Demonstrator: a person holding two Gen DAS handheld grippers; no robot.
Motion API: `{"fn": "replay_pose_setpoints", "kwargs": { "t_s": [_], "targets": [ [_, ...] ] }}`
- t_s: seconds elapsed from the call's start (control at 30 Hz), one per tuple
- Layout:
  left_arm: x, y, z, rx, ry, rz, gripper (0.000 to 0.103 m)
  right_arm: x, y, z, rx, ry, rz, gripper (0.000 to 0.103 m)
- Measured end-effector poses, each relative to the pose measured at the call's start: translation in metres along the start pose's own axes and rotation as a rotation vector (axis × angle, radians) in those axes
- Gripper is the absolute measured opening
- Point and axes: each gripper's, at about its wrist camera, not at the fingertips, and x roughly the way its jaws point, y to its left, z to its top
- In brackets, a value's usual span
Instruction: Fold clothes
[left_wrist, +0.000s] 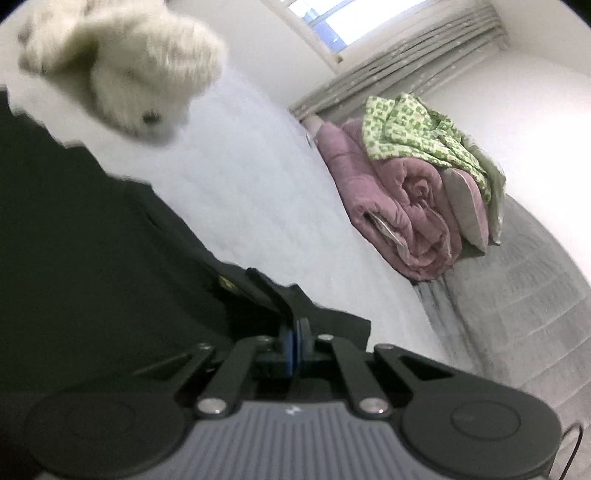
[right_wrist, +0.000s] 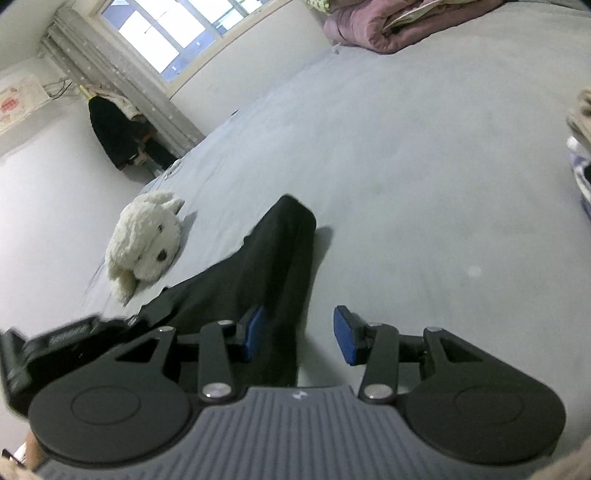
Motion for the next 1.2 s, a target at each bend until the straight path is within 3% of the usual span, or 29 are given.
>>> {"fn": "replay_pose_setpoints", "kwargs": {
  "t_s": [0.1,0.27,0.53,0.57,0.6,0.63,0.77,0.83,0.93,1.03,1.1,1.2],
  "targets": [
    [-0.012,0.001,0.000,0.065,-0.043,0.044,0.002,0.009,0.002,0.006,-0.010,-0.006,-0.018,0.046],
    [-0.018,0.011,0.001,0.068,-0.057,0.100,0.002,0.023,0.005,0.016,-0.019,-0.015,-0.038,0.046],
    [-0.010,0.020,0.000,0.061,-0.021,0.141,0.002,0.048,0.013,0.029,0.016,-0.031,-0.023,0.043],
    [-0.010,0.021,0.000,0.058,-0.022,0.139,0.002,0.052,0.014,0.031,0.026,-0.033,-0.016,0.032],
    [-0.011,0.022,-0.001,0.056,-0.026,0.137,0.002,0.055,0.017,0.033,0.020,-0.035,-0.015,0.006],
    [-0.012,0.021,-0.001,0.058,-0.035,0.137,0.002,0.057,0.020,0.034,-0.002,-0.041,-0.025,0.002],
    [-0.016,0.020,-0.003,0.077,-0.080,0.144,0.002,0.063,0.030,0.040,-0.072,-0.086,-0.060,0.002],
    [-0.012,0.024,-0.004,0.073,-0.055,0.160,0.002,0.072,0.031,0.040,-0.088,-0.072,-0.103,0.002],
    [-0.012,0.029,-0.004,0.039,-0.036,0.151,0.006,0.079,0.030,0.037,-0.113,-0.037,-0.141,0.004],
    [-0.018,0.030,-0.001,0.014,-0.001,0.133,0.017,0.073,0.027,0.035,-0.073,-0.022,-0.127,0.023],
    [-0.025,0.028,-0.002,0.006,0.016,0.116,0.033,0.062,0.026,0.033,-0.047,-0.020,-0.106,0.049],
    [-0.034,0.022,-0.008,-0.005,0.072,0.094,0.043,0.042,0.026,0.025,-0.045,-0.012,-0.083,0.049]
  ]
}}
